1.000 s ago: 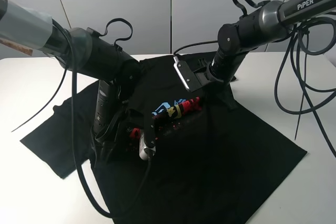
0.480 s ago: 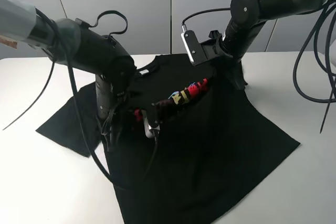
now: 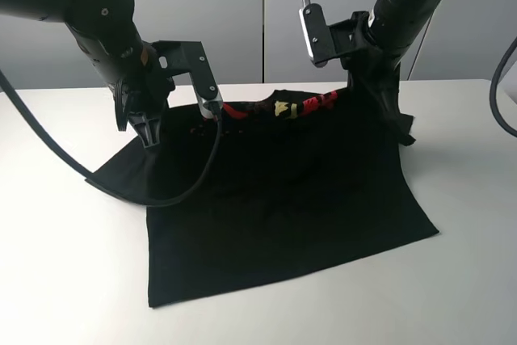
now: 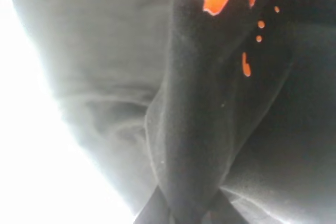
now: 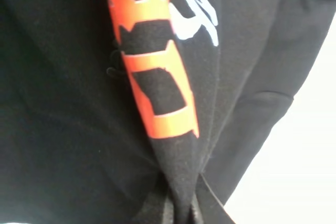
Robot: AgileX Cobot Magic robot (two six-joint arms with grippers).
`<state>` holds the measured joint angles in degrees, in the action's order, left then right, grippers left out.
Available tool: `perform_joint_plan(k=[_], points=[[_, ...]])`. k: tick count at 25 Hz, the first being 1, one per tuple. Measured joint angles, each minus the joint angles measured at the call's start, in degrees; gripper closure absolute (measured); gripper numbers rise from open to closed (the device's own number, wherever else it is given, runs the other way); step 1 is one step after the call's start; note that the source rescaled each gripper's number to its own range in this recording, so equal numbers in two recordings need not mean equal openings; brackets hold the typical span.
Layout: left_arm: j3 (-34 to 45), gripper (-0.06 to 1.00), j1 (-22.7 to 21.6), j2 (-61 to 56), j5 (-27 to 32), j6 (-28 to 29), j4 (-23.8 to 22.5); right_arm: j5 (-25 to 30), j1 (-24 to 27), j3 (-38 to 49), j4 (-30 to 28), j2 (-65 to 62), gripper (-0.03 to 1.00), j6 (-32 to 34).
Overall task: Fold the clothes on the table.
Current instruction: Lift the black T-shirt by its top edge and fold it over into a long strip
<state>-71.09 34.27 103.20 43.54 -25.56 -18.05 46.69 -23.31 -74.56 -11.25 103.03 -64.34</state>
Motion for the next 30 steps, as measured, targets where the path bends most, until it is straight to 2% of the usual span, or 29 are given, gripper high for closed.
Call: perform_joint_plan(k=[7, 13, 16, 23, 30], points=[[-2.6, 0.94, 0.0, -3.1, 0.9, 0.0, 2.0, 7.3, 0.0, 0.0, 0.2, -7.8, 0.97, 7.7], [-8.2, 0.94, 0.0, -7.2, 5.7, -0.1, 3.1, 16.7, 0.0, 0.0, 3.3, -15.6, 0.97, 10.7], [-10.6, 0.94, 0.0, -8.9, 6.4, -0.2, 3.2, 19.0, 0.0, 0.0, 3.7, -19.1, 0.97, 12.9], [-14.0, 0.94, 0.0, -9.9, 7.1, -0.3, 1.6, 19.4, 0.0, 0.0, 1.2, -21.4, 0.97, 14.2], [-14.1, 0.94, 0.0, -8.7, 2.4, -0.5, -0.9, 14.1, 0.0, 0.0, -3.3, -16.7, 0.97, 16.8]])
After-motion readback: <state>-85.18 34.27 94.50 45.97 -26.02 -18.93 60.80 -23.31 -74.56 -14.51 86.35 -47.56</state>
